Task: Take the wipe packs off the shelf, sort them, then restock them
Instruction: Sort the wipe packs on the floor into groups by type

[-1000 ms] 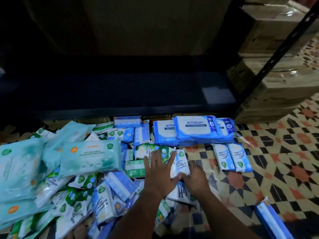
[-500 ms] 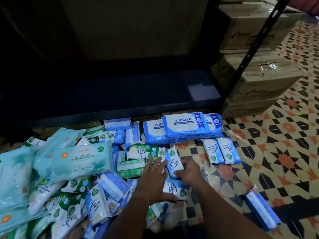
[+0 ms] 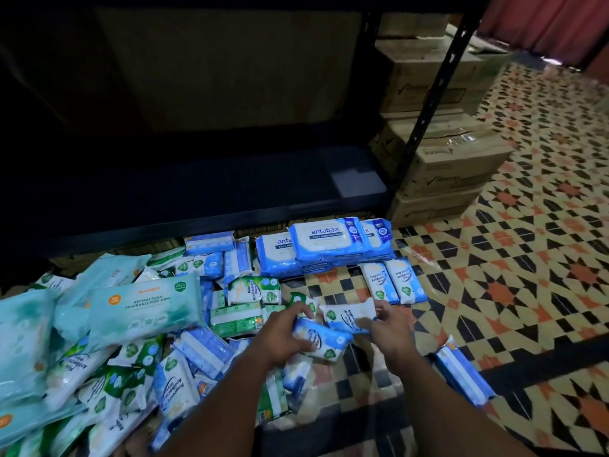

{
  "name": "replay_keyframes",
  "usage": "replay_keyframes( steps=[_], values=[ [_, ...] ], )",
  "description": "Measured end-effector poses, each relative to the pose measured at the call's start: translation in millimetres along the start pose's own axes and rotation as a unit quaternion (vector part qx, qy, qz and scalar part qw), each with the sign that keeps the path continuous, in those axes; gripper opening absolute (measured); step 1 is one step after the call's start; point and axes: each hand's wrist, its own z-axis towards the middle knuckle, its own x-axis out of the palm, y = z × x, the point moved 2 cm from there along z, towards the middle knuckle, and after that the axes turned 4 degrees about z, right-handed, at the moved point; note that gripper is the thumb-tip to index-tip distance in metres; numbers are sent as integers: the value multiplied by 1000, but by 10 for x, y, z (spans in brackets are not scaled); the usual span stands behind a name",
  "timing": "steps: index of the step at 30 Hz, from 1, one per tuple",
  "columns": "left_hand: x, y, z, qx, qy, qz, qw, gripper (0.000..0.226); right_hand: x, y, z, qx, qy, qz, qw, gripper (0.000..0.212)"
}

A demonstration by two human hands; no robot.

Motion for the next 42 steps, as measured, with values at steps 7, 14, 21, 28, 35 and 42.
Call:
replay_keyframes(
  steps=[7,14,21,28,35,42],
  values=[
    [147,-250,106,-17,-84,-115,990,44,-203,-18,22,-40,-77,87,992,34],
    [511,-468,607,-19,-147,-99,984,29,-201,140,262,-60,-96,-18,993,45],
    [604,-431,995,-41,-175,-78,981,35,-31,244,648,-94,-121,-121,981,50],
    [585,-332,1147,-68,-240,23,968,32,143,234,767,-163,-145,-137,966,20],
    [614,-436,1225,-90,-197,178,960,46,167,208,721,-167,-165,-212,948,18],
    [756,-265,950,18,-195,256,947,53,163,-173,506,-245,-128,-230,933,35]
  ],
)
